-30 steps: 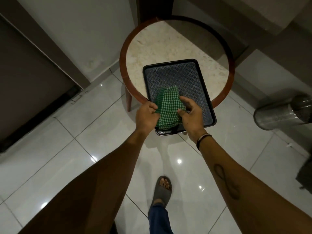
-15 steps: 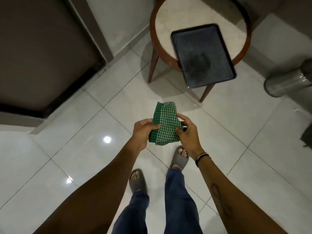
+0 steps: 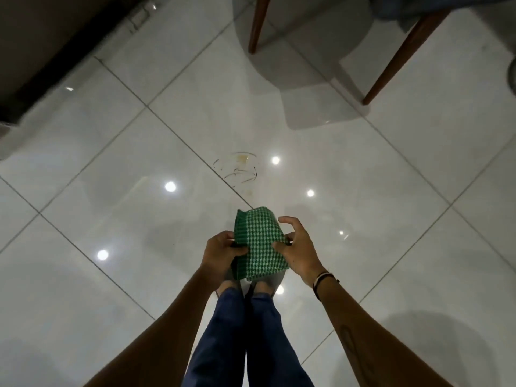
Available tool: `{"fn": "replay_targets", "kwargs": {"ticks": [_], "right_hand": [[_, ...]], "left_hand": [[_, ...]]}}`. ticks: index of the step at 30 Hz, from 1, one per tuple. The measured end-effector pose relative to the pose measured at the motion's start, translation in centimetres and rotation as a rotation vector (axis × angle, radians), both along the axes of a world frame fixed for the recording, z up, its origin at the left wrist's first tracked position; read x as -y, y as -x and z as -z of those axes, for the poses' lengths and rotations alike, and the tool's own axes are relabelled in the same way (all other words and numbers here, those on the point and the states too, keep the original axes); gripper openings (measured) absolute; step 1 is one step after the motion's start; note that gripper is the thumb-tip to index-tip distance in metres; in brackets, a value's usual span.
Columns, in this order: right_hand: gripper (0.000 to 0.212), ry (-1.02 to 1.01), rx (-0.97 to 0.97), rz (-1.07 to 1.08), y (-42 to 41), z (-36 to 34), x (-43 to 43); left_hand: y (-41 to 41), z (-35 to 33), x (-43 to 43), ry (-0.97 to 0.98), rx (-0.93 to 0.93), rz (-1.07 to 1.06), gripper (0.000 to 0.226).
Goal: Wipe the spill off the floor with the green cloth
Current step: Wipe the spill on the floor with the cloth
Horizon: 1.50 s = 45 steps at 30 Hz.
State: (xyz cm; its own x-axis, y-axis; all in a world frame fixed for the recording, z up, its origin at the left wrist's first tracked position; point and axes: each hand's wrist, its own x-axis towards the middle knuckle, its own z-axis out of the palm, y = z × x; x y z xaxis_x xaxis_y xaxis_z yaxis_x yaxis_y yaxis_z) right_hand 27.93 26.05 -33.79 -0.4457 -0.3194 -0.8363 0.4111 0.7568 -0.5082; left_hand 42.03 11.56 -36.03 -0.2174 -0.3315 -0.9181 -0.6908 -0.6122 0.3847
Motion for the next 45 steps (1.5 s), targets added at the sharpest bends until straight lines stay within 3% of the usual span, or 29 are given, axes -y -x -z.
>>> {"fn": "replay_targets", "kwargs": {"ticks": [5,11,14,16,20,23,28,32,38,42,45], "right_hand": [[0.057,-0.021,-0.210,-0.212,-1.0,9.0,-0.6],[0.048,-0.028,-0.539,-0.330,-1.1,21.4,-0.2],[0.060,-0.153,-0.628,-0.467,-1.3,27.4,-0.6],[0.069,-0.198,-0.740,-0.604,-1.6,30.8,-0.1],[0.076,-0.105,-0.886,-0.902,-2.2,36.8,2.8],[0.077,-0.104,-1.023,-0.894,-2.3,40.2,6.3],[0.077,0.080,-1.131,-1.076,-2.6,41.6,5.6],[0.080,-0.092,-1.139,-0.996,1.8,40.2,1.1],[0.085,-0.053,-1.173,-0.997,2.2,41.4,9.1],[0.088,-0.009,-1.140,-1.100,0.6,41.5,3.1],[0.087,-0.228,-1.138,-0.938,5.0,41.3,-0.7]], "left_hand": [[-1.2,9.3,-0.9,0.132,0.070,0.138,0.023],[1.5,20.9,1.4,0.340,-0.032,0.307,0.020],[2.4,25.9,2.4,0.442,-0.081,0.471,0.034],[1.7,28.6,2.7,0.631,-0.052,0.605,0.045],[-1.4,33.5,3.7,0.950,0.073,0.788,0.065],[-3.7,37.1,5.1,1.080,0.135,0.883,0.070],[-4.5,39.6,7.4,1.209,0.159,0.858,0.074],[-4.1,40.2,7.7,1.225,0.159,0.879,0.076],[-4.3,41.1,7.8,1.290,0.175,0.903,0.077],[-4.1,40.7,7.8,1.276,0.173,0.891,0.078],[-4.4,41.0,7.7,1.287,0.164,0.889,0.078]]}}
